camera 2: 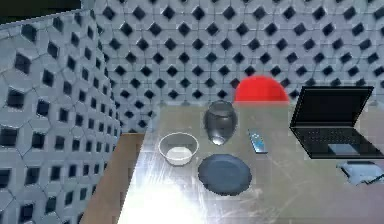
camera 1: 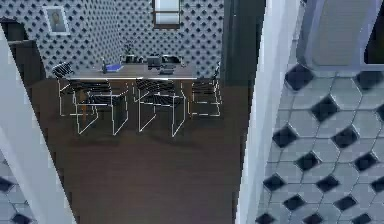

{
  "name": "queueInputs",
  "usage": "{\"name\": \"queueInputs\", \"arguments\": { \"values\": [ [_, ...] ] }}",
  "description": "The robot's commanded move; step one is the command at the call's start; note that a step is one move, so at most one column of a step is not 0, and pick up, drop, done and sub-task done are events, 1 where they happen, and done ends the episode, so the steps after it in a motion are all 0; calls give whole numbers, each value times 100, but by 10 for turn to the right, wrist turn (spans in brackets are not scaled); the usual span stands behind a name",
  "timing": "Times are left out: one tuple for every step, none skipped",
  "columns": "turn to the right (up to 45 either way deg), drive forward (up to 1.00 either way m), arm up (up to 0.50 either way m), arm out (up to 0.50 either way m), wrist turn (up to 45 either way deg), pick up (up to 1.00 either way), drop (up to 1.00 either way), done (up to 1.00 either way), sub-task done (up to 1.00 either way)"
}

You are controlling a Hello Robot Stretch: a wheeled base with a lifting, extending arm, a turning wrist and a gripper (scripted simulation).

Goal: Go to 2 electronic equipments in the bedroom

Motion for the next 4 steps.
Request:
{"name": "queueInputs", "arguments": {
  "values": [
    [-450, 0, 0, 0, 0, 0, 0, 0, 0],
    [-120, 0, 0, 0, 0, 0, 0, 0, 0],
    [0, 30, 0, 0, 0, 0, 0, 0, 0],
    [-450, 0, 0, 0, 0, 0, 0, 0, 0]
  ]
}}
